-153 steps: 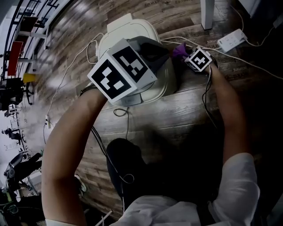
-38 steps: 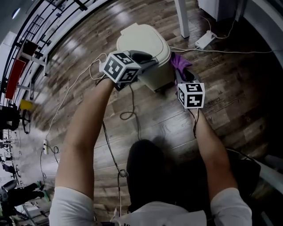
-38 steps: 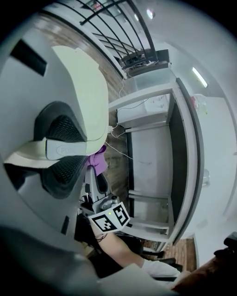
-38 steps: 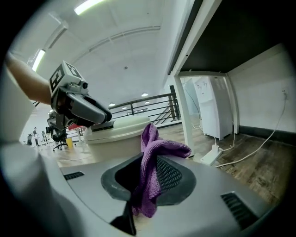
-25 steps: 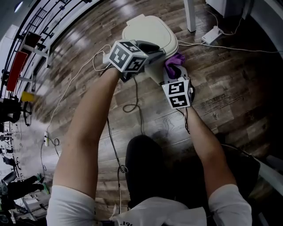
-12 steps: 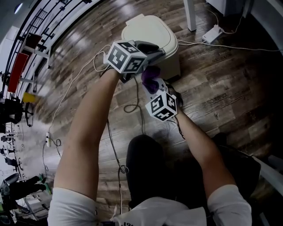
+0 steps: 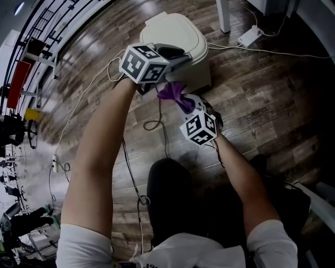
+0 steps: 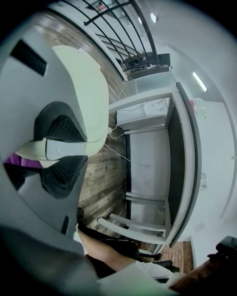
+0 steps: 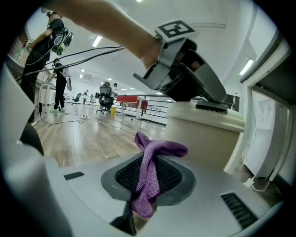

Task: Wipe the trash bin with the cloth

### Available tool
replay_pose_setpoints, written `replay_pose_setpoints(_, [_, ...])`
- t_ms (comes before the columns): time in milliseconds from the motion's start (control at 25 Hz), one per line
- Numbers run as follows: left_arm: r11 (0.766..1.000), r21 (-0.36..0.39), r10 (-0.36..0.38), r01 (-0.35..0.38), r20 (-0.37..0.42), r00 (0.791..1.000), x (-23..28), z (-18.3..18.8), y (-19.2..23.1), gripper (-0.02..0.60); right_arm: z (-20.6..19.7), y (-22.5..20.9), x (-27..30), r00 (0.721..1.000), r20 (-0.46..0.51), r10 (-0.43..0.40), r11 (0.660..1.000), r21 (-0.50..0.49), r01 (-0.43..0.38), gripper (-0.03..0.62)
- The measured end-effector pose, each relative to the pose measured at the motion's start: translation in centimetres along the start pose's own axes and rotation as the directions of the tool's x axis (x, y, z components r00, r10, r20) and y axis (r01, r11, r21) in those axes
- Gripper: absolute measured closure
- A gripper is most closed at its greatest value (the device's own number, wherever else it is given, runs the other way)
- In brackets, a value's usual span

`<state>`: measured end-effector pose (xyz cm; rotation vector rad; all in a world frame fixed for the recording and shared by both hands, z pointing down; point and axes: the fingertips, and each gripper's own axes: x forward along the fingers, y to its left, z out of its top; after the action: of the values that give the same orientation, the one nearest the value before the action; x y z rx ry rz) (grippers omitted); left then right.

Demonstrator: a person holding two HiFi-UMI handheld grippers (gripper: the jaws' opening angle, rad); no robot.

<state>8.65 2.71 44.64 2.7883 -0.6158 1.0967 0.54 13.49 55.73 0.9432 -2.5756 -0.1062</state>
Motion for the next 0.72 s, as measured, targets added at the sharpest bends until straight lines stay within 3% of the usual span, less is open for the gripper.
replay_pose_setpoints(200, [1.0, 0.0, 0.002, -0.002, 0.002, 1.0, 0.0, 0.0, -0.1, 0.486, -4.8, -4.4, -1.9, 0.991, -0.094, -0.098, 0.992, 0.067, 0.105, 0.517])
replay_pose_setpoints(360, [1.0, 0.002, 0.003, -0.003, 0.002, 1.0, 0.1, -0.1, -0.1, 0.486, -8.2, -8.6, -3.8, 0.967, -0.163, -0.196, 0.966, 0.137, 0.219, 0.517])
replay_pose_setpoints(560, [1.0, 0.001, 0.003, -0.003, 0.003, 1.0, 0.0, 0.1, 0.0, 0.486, -10.2, -13.8, -5.5, 0.928, -0.207, -0.308, 0.904, 0.24, 0.354, 0.517])
replay_pose_setpoints(720, [1.0, 0.004, 0.006, -0.006, 0.004, 1.0, 0.2, 0.0, 0.0, 0.488, -10.8, -18.0, -6.7, 0.887, -0.226, -0.403, 0.836, 0.305, 0.457, 0.517])
